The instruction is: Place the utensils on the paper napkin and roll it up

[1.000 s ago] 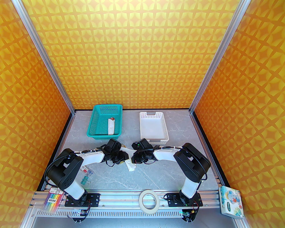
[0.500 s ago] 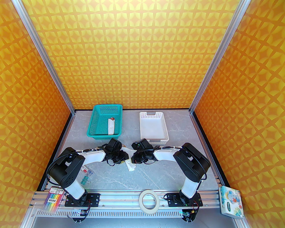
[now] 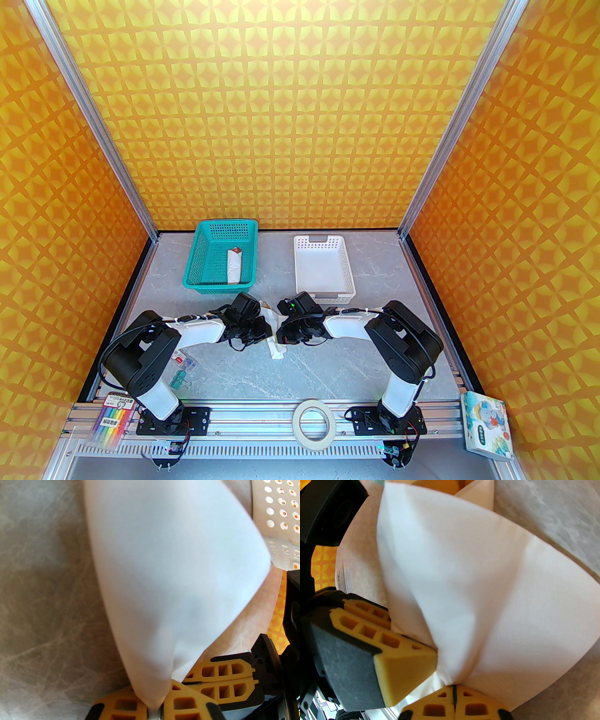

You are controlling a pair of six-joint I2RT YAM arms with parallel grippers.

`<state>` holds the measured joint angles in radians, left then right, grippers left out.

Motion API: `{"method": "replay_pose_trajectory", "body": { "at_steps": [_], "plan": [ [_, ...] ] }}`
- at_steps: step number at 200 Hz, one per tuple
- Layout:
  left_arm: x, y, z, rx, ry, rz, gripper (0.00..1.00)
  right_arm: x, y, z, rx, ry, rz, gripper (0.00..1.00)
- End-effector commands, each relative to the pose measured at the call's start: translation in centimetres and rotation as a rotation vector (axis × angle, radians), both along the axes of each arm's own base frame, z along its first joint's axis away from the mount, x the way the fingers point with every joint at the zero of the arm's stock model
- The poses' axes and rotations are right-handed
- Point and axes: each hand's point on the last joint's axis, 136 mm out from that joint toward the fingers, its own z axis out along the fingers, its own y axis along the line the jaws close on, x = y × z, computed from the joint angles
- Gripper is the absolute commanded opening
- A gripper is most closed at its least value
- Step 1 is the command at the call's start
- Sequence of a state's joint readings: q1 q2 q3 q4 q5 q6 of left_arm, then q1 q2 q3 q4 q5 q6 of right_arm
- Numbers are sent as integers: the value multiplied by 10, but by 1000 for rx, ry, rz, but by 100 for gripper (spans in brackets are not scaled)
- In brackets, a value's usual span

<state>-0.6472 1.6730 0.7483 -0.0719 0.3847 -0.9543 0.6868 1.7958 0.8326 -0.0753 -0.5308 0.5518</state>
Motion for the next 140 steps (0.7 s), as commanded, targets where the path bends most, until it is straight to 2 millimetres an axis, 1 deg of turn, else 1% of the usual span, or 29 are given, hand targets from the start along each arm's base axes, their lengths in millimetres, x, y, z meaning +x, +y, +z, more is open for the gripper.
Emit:
{"method": "replay_pose_trajectory", "body": {
  "at_steps": [1, 9, 28, 52, 55, 64, 76, 83, 99, 121, 140],
  "plan": [
    [0, -9, 8, -17, -86, -45, 0, -22, -42, -50, -196, 97, -69, 0],
    [1, -9, 11, -17, -101, -46, 0, -17, -39, -42, -165, 79, -73, 2],
    [6, -8, 20, -33, -143, -51, 0, -4, -27, -16, -65, 29, -78, 7],
    [11, -10, 37, -55, -213, -77, 0, 14, -16, 33, 49, -62, -88, 19],
    [19, -4, 40, -56, -224, -54, 0, 15, -16, 39, 60, -74, -90, 20],
    [24, 0, 49, -67, -261, -53, 0, 21, -16, 58, 91, -110, -95, 25],
    [28, 3, 63, -82, -313, -53, 0, 26, -21, 80, 121, -157, -103, 31],
    [31, 5, 72, -92, -350, -56, 0, 29, -27, 89, 130, -179, -114, 34],
    [37, 10, 92, -106, -424, -61, 0, 35, -43, 110, 167, -221, -142, 37],
    [44, 20, 126, -126, -540, -62, 0, 44, -65, 136, 239, -287, -193, 44],
    [50, 30, 161, -143, -652, -59, 0, 48, -74, 166, 328, -374, -216, 51]
  ]
}}
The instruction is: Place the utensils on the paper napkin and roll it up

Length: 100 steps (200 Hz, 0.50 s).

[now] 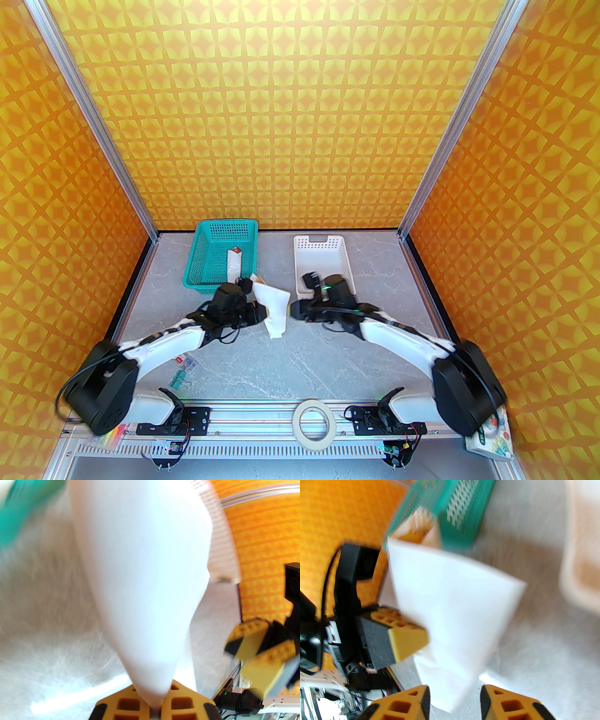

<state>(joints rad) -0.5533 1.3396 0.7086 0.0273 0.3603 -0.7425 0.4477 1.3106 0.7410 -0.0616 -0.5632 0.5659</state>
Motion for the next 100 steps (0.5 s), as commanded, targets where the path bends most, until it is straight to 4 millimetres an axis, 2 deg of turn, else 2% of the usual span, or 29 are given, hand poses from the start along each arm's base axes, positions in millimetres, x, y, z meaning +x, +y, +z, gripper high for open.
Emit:
{"method": "replay_pose_trajectory", "body": {
  "at_steps": [1, 25, 49, 62, 66, 68, 72, 100],
  "plan": [
    [9, 11, 43, -8, -185, -15, 0, -5, -7, 23, 82, -69, 14, 51],
    [10, 15, 94, -49, -334, -46, 0, -8, -1, 66, 206, -194, 46, 60],
    [0, 8, 145, -101, -484, -132, 0, -13, 5, 110, 338, -324, 89, 70],
    [-5, 3, 164, -131, -540, -175, 0, -16, 7, 130, 386, -396, 104, 79],
    [-6, 1, 169, -140, -554, -188, 0, -17, 8, 134, 394, -410, 107, 80],
    [-12, 3, 180, -153, -586, -192, 0, -18, 9, 136, 399, -420, 111, 81],
    [-15, 3, 189, -166, -613, -203, 0, -19, 10, 140, 406, -437, 117, 83],
    [-29, -2, 222, -229, -715, -269, 0, -23, 13, 166, 463, -543, 125, 96]
  ]
}}
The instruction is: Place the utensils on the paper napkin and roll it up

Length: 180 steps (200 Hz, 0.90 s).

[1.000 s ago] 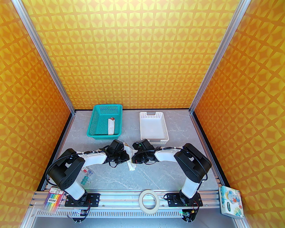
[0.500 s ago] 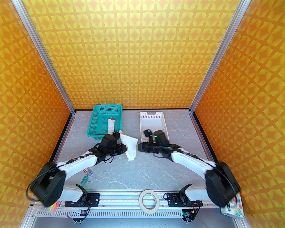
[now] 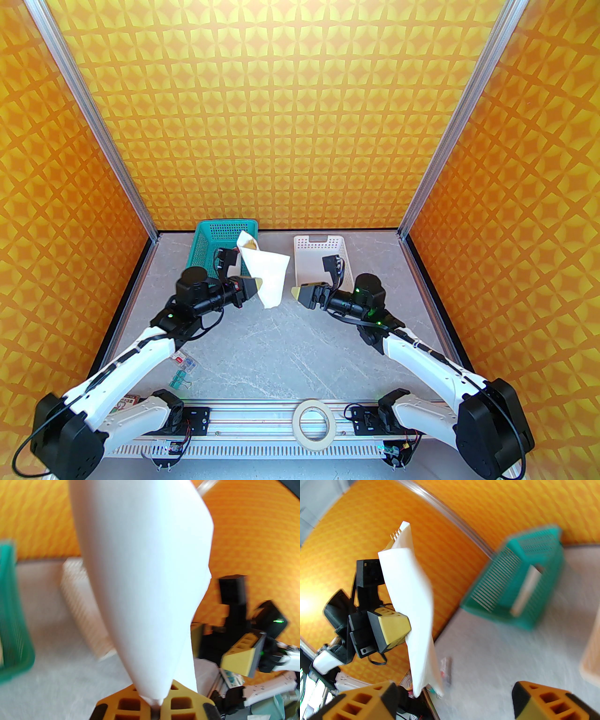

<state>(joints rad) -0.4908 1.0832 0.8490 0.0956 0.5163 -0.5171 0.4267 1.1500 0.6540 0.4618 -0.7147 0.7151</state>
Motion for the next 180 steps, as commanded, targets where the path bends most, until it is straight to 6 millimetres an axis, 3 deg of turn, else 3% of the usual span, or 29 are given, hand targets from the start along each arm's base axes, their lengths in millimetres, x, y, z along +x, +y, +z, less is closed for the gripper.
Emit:
{"method": "replay_pose_trajectory", "body": {
  "at_steps": [1, 41, 89, 180],
  "plan": [
    [-19, -7, 47, -53, -172, -112, 0, -12, 4, 41, 103, -160, 31, 96],
    [-37, -15, 79, -105, -262, -198, 0, -24, 19, 76, 195, -279, 100, 99],
    [-43, -19, 89, -121, -282, -223, 0, -34, 37, 77, 189, -308, 144, 97],
    [-38, -24, 85, -135, -250, -230, 0, -43, 48, 65, 164, -265, 200, 62]
  ]
}}
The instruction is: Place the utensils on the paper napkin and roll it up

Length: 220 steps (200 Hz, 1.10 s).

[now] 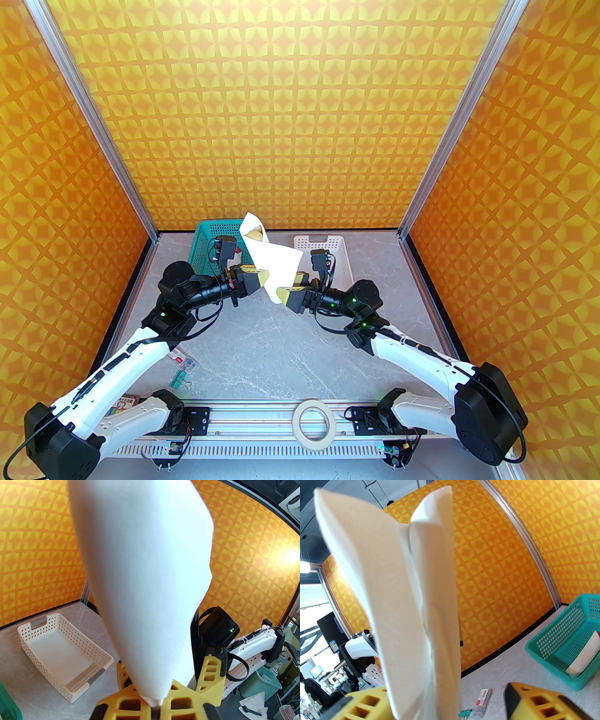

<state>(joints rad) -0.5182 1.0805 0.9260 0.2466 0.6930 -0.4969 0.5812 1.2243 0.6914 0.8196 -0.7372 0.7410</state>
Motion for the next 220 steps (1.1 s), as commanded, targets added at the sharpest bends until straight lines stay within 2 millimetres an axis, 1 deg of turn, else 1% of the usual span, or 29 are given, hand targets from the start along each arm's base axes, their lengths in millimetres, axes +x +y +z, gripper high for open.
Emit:
{"method": "replay_pose_trajectory", "body": {
  "at_steps": [1, 11, 30, 64, 84, 115, 124, 139, 144, 171, 200, 220],
  "plan": [
    [-4, -3, 15, -29, -30, -27, 0, -3, 2, 3, 1, -7, 22, 61],
    [-3, -4, 14, -27, -24, -27, 0, -4, 2, 4, 2, -7, 25, 56],
    [-3, -4, 13, -23, -21, -27, 0, -4, 2, 3, -1, -2, 23, 42],
    [-2, -4, 9, -12, -12, -26, 0, 0, 1, 0, -26, 11, 0, 23],
    [-2, -4, 7, -8, -3, -26, 0, 1, 1, 0, -32, 15, -5, 14],
    [-2, -3, 5, 6, 8, -22, 0, 1, 0, 1, -28, 19, -11, 3],
    [-3, -3, 5, 13, 10, -22, 11, 1, 0, 1, -27, 19, -13, 1],
    [-4, 0, 6, 22, 10, -17, 22, 2, -1, 2, -23, 20, -19, 0],
    [-4, 1, 5, 24, 13, -13, 27, 2, -1, 2, -21, 19, -20, 0],
    [-4, 11, 5, 29, 22, 10, 43, 2, -2, 9, 0, 8, -28, 0],
    [-9, 23, 11, 14, 9, 22, 53, 2, -2, 19, 32, -11, -19, 0],
    [-13, 31, 19, -30, 1, 22, 56, -4, -3, 37, 89, -35, 12, 0]
  ]
}}
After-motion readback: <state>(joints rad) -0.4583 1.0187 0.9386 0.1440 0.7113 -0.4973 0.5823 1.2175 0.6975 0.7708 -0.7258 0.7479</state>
